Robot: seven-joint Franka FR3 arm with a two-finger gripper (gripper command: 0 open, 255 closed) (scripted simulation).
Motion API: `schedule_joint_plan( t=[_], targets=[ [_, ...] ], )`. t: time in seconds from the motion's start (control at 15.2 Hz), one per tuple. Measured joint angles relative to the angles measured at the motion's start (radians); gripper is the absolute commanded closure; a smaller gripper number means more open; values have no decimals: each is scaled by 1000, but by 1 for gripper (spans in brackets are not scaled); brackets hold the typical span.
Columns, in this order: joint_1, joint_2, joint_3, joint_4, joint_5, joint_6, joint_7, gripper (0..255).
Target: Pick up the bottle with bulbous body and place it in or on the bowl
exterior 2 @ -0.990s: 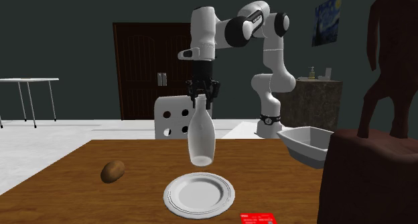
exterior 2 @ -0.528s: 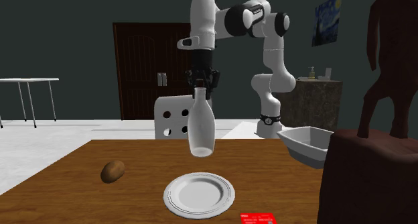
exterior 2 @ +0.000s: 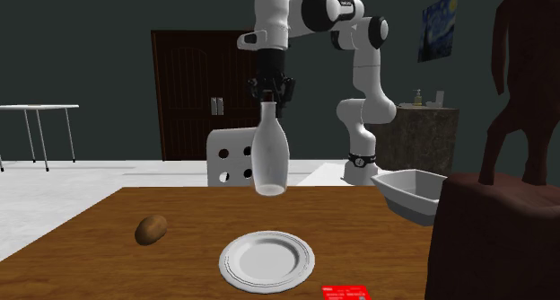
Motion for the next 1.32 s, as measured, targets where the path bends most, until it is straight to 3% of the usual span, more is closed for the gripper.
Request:
schedule_joint_plan(
  t=[0.99, 1.32],
  targets=[
    [-3, 13, -2, 218, 1, -205, 2, 255],
    [37, -115, 30, 98, -24, -212, 74, 255]
  ],
)
